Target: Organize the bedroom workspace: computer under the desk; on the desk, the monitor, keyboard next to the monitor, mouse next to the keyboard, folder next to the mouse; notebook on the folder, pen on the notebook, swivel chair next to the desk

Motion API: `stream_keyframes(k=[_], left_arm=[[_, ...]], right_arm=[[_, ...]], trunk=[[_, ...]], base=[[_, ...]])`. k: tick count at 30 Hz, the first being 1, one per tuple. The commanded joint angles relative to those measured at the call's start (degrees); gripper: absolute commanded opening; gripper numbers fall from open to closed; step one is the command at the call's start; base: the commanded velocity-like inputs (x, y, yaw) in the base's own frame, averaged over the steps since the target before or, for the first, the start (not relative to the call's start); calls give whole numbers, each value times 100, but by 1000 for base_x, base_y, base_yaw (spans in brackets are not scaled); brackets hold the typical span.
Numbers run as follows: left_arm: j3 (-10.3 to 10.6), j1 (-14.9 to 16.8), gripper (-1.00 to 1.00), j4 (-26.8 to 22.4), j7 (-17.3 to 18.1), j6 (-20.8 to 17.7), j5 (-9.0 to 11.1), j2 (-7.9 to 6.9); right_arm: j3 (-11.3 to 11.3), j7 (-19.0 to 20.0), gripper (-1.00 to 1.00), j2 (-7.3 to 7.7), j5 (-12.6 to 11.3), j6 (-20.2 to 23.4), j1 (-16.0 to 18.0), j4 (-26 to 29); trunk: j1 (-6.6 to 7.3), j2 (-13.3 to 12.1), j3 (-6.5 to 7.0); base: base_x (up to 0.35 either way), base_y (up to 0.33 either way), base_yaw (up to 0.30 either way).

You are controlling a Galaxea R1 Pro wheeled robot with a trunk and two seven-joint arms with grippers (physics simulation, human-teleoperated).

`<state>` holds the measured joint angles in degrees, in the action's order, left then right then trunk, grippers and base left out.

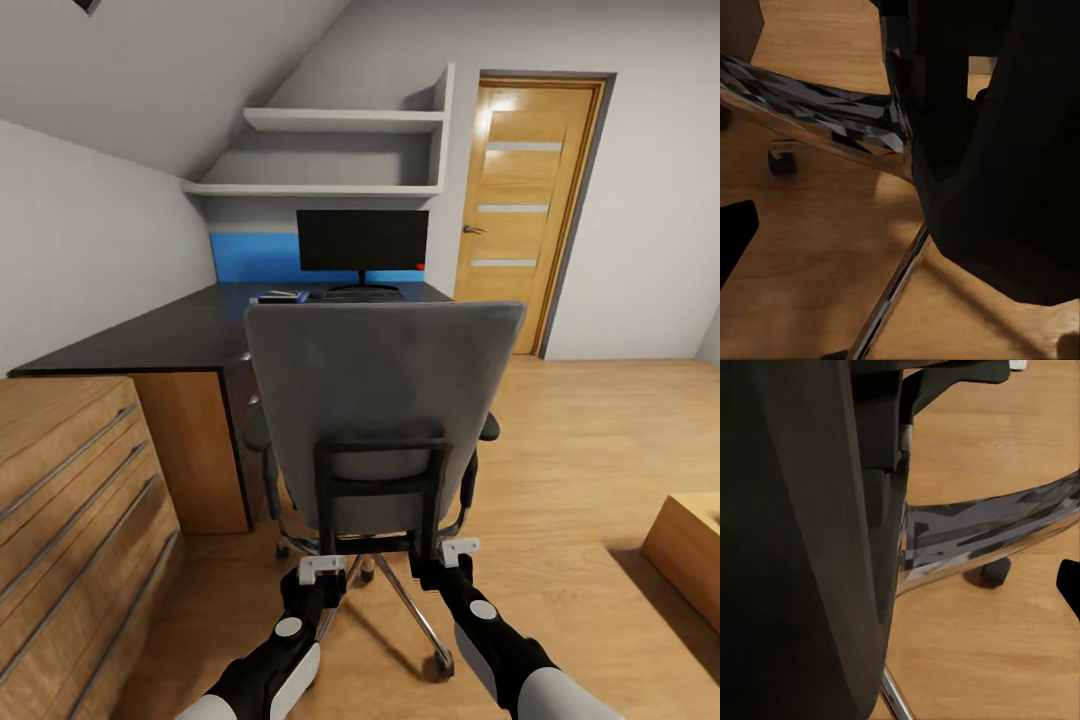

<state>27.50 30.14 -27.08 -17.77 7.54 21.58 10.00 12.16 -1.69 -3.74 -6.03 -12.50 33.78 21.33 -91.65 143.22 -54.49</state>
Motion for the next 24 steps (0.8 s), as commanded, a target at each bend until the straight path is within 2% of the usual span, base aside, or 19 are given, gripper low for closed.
stream_keyframes(k=[1,13,24], left_arm=[[27,9,100,4,-42,37,31,0],[27,9,100,-8,-51,38,39,0],[27,9,100,-8,-51,37,40,0]], right_arm=[[36,-23,100,5,-63,-25,6,-7],[35,-25,100,5,-56,-25,6,-7],[33,-26,100,5,-56,-25,6,-10]], trunk=[[-2,2,-5],[-2,2,-5],[-2,2,-5]], base=[[326,-1,0],[326,0,3],[326,0,95]])
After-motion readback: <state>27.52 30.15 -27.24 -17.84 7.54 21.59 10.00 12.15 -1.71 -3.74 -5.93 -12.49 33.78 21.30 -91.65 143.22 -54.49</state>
